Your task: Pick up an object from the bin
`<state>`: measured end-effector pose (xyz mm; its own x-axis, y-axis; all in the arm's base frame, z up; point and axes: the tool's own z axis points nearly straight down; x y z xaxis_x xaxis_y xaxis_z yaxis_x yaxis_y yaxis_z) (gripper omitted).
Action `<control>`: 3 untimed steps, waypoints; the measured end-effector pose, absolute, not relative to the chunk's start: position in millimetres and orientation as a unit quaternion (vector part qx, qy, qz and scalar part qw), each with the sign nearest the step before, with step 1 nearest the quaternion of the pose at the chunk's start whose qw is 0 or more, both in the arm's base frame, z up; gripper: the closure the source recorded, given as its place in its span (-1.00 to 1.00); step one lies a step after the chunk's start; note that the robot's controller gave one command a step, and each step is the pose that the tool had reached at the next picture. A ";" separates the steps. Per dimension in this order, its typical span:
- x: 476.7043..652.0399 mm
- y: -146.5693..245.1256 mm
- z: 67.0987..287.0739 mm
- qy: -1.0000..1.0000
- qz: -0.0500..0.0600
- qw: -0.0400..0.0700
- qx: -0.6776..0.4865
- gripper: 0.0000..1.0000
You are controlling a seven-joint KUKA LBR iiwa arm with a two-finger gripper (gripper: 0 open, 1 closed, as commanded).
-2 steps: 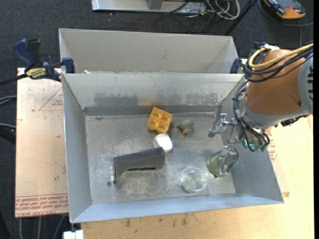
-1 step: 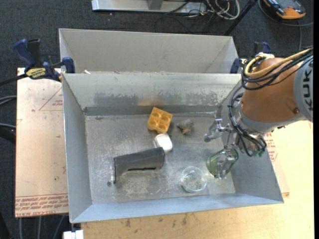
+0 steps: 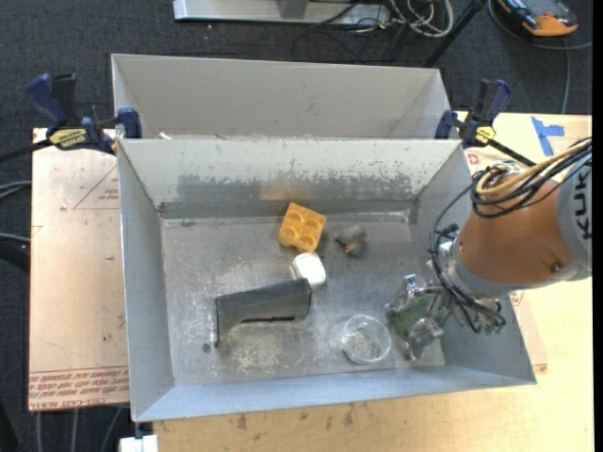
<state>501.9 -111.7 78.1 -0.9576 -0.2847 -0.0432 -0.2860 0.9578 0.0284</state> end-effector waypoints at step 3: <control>495.0 -107.5 79.1 0.990 0.020 0.003 -0.142 1.00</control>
Offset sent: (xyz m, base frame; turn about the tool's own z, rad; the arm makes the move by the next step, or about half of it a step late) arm 0.0106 -0.0030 0.1628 -0.0469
